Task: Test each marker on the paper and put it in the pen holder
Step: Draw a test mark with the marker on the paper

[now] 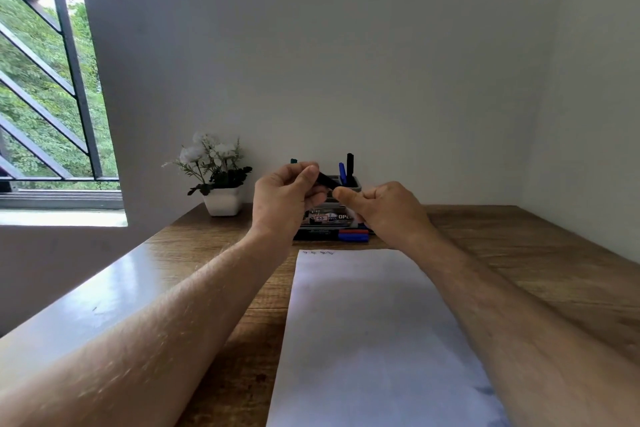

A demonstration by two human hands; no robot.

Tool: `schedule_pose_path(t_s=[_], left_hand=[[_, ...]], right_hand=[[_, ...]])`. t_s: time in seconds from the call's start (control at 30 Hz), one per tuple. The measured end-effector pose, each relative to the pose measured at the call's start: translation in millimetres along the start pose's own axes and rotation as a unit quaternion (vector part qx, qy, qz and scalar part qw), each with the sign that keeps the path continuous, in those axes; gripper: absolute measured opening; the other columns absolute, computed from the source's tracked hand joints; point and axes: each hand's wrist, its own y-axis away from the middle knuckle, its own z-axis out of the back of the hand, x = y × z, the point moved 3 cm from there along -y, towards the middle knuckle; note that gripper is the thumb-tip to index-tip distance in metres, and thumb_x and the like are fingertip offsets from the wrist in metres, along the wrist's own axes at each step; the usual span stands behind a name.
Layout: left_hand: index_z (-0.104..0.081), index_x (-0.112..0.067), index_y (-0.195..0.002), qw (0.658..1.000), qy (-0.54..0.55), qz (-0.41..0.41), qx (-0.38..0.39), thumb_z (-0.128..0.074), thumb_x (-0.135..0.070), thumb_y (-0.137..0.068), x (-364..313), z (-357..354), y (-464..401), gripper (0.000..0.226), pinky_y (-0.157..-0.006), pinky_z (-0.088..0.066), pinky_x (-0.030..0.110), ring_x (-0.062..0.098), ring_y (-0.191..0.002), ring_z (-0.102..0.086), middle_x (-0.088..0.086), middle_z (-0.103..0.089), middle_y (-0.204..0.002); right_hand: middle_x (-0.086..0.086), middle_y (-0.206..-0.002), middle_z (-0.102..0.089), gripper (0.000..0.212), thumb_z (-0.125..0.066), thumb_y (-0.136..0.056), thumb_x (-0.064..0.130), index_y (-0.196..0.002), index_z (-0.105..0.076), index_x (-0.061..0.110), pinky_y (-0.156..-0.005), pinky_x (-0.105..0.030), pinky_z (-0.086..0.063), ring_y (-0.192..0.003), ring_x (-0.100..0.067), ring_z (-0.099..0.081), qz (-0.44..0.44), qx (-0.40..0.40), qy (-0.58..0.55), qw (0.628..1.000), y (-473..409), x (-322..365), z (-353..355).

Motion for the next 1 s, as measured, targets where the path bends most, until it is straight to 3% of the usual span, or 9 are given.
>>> schedule_pose_path(t_s=[0.13,0.27,0.37,0.43,0.53,0.7,0.8,0.87,1.0], left_hand=[[-0.068,-0.012,-0.101,0.998,-0.007,-0.013,-0.058,-0.059,-0.010,-0.097,-0.7,5.4,-1.0,0.010,-0.074,-0.060,0.026,0.012,-0.078,-0.073,0.010,-0.073,-0.096],[-0.067,-0.011,-0.108,0.994,-0.012,0.005,-0.108,-0.056,-0.010,-0.099,-0.1,12.0,-4.4,0.014,-0.079,-0.061,0.029,0.016,-0.087,-0.073,0.011,-0.071,-0.103],[-0.064,-0.013,-0.108,0.995,-0.018,0.043,-0.092,-0.049,-0.007,-0.101,3.9,9.3,-1.2,0.017,-0.073,-0.061,0.030,0.020,-0.095,-0.071,0.012,-0.068,-0.107],[-0.060,-0.013,-0.103,0.994,-0.007,0.079,-0.077,-0.042,-0.003,-0.100,6.0,4.8,2.4,0.021,-0.067,-0.061,0.033,0.017,-0.082,-0.066,0.011,-0.063,-0.093],[-0.057,-0.009,-0.090,0.987,-0.019,0.146,-0.057,-0.038,-0.002,-0.096,9.3,-1.4,8.6,0.021,-0.068,-0.062,0.039,0.014,-0.059,-0.049,0.006,-0.047,-0.066],[-0.051,-0.010,-0.070,0.978,-0.074,0.192,-0.019,-0.033,-0.001,-0.084,14.1,-6.9,18.0,0.025,-0.060,-0.061,0.041,0.016,-0.051,-0.043,0.005,-0.041,-0.059],[-0.052,-0.011,-0.070,0.971,-0.101,0.216,-0.027,-0.033,-0.004,-0.084,22.8,-7.0,20.7,0.024,-0.064,-0.062,0.042,0.015,-0.046,-0.044,0.005,-0.042,-0.058],[-0.053,-0.010,-0.071,0.966,-0.113,0.229,-0.042,-0.034,-0.005,-0.084,29.1,-5.8,21.2,0.023,-0.063,-0.062,0.041,0.016,-0.049,-0.044,0.006,-0.043,-0.061],[-0.058,-0.006,-0.086,0.960,-0.121,0.243,-0.064,-0.036,-0.005,-0.083,36.4,-3.3,19.2,0.023,-0.061,-0.062,0.040,0.019,-0.058,-0.046,0.011,-0.053,-0.076]], right_hand=[[0.012,-0.040,-0.053,0.041,-0.065,-0.089,0.052,-0.067,-0.071,0.018,-0.048,-0.021,-0.034,-0.040,0.000,-0.050,-0.016,0.015,0.016,1.000,1.3,-6.8,0.2],[0.002,-0.077,-0.069,0.023,-0.066,-0.092,0.035,-0.096,-0.075,0.014,-0.058,-0.025,-0.044,-0.072,-0.011,-0.062,-0.041,0.037,0.037,0.998,-1.3,-15.4,-1.7],[-0.002,-0.083,-0.069,0.027,-0.063,-0.095,0.021,-0.122,-0.063,0.020,-0.050,-0.020,-0.040,-0.058,-0.004,-0.060,-0.057,0.029,-0.033,0.997,-0.3,-15.6,-0.7],[-0.011,-0.092,-0.071,0.043,-0.060,-0.093,0.008,-0.130,-0.052,0.030,-0.041,-0.021,-0.041,-0.047,-0.008,-0.056,-0.072,0.021,-0.120,0.990,-0.6,-16.7,-0.3],[-0.014,-0.096,-0.071,0.035,-0.053,-0.096,0.005,-0.120,-0.054,0.031,-0.037,-0.022,-0.040,-0.042,-0.017,-0.056,-0.081,0.018,-0.196,0.977,-1.0,-14.9,-1.1],[-0.006,-0.098,-0.077,0.033,-0.039,-0.097,0.005,-0.109,-0.067,0.017,-0.038,-0.024,-0.046,-0.055,-0.024,-0.069,-0.110,0.037,-0.326,0.938,-1.0,-12.7,-4.6],[-0.002,-0.089,-0.079,0.021,-0.055,-0.092,0.003,-0.104,-0.067,0.015,-0.042,-0.026,-0.052,-0.063,-0.023,-0.072,-0.124,0.041,-0.320,0.938,-0.6,-17.4,-6.3],[-0.005,-0.077,-0.077,0.005,-0.064,-0.092,0.013,-0.096,-0.066,0.014,-0.044,-0.027,-0.051,-0.055,-0.021,-0.068,-0.121,0.045,-0.286,0.950,0.1,-20.2,-8.6],[-0.007,-0.058,-0.065,0.032,-0.054,-0.100,0.034,-0.086,-0.068,0.009,-0.043,-0.026,-0.045,-0.043,-0.017,-0.056,-0.130,0.062,-0.219,0.965,2.0,-22.8,-17.2]])
